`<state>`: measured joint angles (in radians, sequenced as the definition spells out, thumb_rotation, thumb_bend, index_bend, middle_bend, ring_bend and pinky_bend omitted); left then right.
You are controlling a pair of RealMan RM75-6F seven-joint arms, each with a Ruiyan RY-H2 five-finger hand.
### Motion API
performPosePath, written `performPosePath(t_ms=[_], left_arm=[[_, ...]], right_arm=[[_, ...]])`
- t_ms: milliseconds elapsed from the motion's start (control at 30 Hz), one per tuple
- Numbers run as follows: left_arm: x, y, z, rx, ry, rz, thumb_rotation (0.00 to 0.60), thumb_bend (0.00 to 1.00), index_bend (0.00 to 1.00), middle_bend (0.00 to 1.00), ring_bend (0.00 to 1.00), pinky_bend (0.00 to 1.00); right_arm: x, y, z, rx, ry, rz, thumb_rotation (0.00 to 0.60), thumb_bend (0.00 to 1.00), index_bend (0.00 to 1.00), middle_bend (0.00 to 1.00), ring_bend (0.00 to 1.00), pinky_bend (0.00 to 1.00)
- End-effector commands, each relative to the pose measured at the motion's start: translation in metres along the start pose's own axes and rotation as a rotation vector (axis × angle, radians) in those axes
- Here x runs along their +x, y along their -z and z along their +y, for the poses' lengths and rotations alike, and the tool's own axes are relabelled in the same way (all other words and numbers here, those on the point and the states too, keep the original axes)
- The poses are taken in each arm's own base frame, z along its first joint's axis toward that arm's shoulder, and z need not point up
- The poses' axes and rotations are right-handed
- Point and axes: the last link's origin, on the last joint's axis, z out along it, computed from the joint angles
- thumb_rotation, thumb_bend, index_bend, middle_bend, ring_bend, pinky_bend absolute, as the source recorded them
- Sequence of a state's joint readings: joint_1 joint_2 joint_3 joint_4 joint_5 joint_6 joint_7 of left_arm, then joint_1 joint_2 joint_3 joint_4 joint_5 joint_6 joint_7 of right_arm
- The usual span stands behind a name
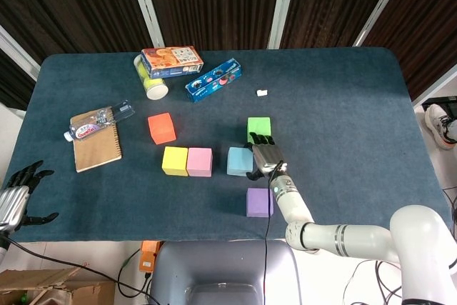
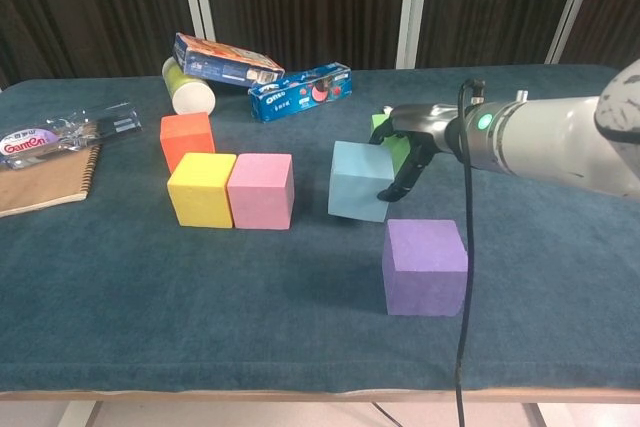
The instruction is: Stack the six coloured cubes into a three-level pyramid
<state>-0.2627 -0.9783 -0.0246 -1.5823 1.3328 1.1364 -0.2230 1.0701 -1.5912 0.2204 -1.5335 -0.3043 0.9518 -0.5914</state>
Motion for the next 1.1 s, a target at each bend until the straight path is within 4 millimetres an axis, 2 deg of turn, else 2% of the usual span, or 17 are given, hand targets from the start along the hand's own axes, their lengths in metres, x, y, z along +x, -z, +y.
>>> performPosePath(t_ms=[33,433,900,967,1100], left_arm=[[0.000,0.000,0.000,0.000,0.001,0.001,0.600,0.09,0.21,0.03,0.00,0.08],[0.002,0.003,-0.002,-0.001,0.009,0.004,0.600,0.09,0.21,0.03,0.00,0.08],[0.001,0.004,-0.005,0.000,0.013,0.002,0.600,0.09,0.21,0.03,0.00,0.08],[0.001,0.004,-0.005,0.001,0.013,0.002,0.600,0.09,0.21,0.03,0.00,0.08],[0.001,0.005,-0.005,0.001,0.013,0.003,0.600,0.09,0.21,0.03,0.00,0.08]], right_arm=[[-0.001,-0.002,-0.003,-0.004,0.004,0.000,0.600,0.23,0.46,0.00,0.00,0.00],[-0.008,-0.009,-0.020,-0.007,0.011,-0.005,0.600,0.23,0.46,0.00,0.00,0.00],[-0.014,-0.011,-0.029,-0.005,0.017,-0.012,0.600,0.23,0.45,0.00,0.00,0.00],[-0.015,-0.012,-0.030,-0.003,0.016,-0.013,0.600,0.23,0.43,0.00,0.00,0.00],[-0.016,-0.012,-0.032,0.001,0.019,-0.027,0.600,0.23,0.28,0.00,0.00,0.00]])
